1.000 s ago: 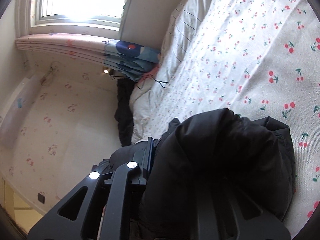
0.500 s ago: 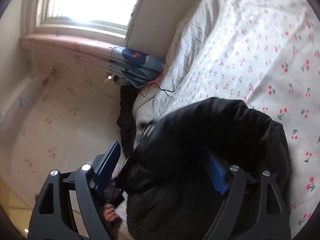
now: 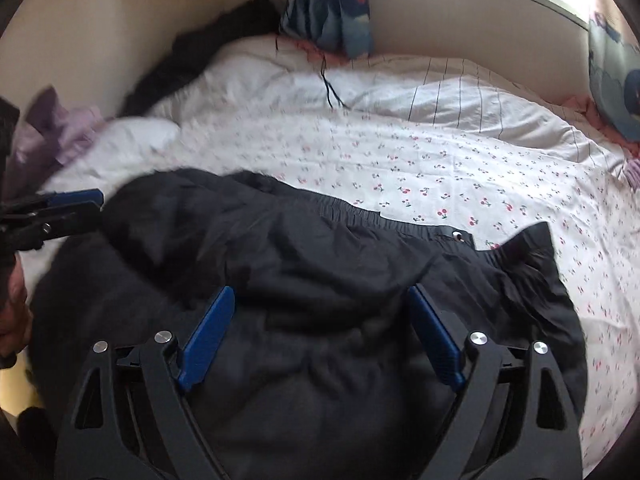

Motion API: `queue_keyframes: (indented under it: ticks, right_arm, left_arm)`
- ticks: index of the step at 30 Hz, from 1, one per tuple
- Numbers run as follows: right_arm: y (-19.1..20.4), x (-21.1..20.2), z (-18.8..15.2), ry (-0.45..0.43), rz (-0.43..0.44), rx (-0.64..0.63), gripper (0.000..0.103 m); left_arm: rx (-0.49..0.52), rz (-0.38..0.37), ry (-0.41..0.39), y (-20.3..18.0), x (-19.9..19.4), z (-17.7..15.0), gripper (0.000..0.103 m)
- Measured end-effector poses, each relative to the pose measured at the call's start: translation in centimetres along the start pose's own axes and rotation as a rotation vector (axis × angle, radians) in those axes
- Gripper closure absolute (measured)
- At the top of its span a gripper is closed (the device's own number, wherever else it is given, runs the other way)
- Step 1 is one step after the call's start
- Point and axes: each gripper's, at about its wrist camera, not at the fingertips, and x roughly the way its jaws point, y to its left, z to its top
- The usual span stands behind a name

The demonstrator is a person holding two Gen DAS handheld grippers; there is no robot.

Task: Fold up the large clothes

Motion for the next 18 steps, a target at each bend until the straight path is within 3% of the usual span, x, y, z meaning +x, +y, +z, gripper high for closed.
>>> queue_keyframes:
  ticks: [4, 7, 10, 12, 16, 18]
  right_arm:
    - [-1.1, 4.9, 0.4, 0.061, -0.008, 0.061, 0.013]
    - [-2.0, 5.3, 0.7, 0.084, 0.02, 0.093, 0.014]
    - [-2.6, 1.9, 2.1, -0.062, 0.038, 0.145, 0.014]
    - [-2.7, 1.5, 3.4, -0.082, -0.007, 0.127, 0.014]
    - [-3.9, 5.7, 3.8, 0.03, -0.116, 0.096, 0.014]
    - [-5.9, 8.2, 2.4, 0.081, -0.039, 0.188, 0.014]
  left_arm:
    - [-0.085, 0.057, 0.085, 3.0, 6.3, 0.5, 0.026]
    - [-0.103, 0.069, 0.116, 3.0, 6.8, 0.6, 0.026]
    - [-0.132, 0.056, 0.029, 2.7, 3.6, 1.6, 0.026]
    - [-0.144, 0.08, -0.023, 2.9, 2.4, 2.6, 0.026]
    - [-0.196, 0.129, 0.043, 5.1, 6.1, 3.0, 0.026]
    - [-0.234, 0.089, 0.06, 6.5, 8.4, 1.8, 0.025]
